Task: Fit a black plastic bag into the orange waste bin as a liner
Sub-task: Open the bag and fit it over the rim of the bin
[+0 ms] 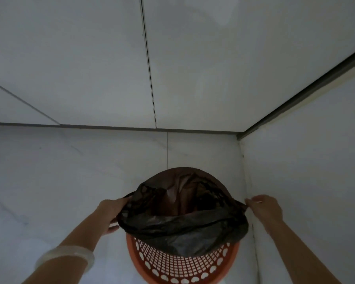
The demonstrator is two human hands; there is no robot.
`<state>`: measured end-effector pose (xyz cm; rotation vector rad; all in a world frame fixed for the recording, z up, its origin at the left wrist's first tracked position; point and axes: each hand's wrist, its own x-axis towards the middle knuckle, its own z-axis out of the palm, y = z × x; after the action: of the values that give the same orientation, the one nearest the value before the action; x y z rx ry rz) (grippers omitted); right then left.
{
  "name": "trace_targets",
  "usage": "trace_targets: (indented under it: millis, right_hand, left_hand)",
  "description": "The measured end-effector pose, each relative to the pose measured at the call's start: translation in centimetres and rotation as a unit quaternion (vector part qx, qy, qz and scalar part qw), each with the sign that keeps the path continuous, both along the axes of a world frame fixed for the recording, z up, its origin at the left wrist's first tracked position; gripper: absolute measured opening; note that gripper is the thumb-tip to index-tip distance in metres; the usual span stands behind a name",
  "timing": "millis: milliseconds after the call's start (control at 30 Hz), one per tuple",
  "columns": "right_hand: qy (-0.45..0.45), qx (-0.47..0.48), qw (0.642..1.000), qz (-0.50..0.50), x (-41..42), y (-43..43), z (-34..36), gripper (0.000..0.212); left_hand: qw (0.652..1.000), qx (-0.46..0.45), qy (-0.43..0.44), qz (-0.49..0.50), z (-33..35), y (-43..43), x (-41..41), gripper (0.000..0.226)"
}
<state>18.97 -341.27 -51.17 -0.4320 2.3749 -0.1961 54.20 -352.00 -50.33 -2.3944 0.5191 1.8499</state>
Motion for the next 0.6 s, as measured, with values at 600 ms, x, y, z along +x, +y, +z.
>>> trace_targets:
  millis: [600]
  right_hand:
    - [-0.147, 0.054, 0.979, 0.129, 7.3, 13.3, 4.8, 0.029]
  left_hand:
    - [0.97, 0.235, 0.062, 0.0, 3.9, 9.1, -1.0, 0.072]
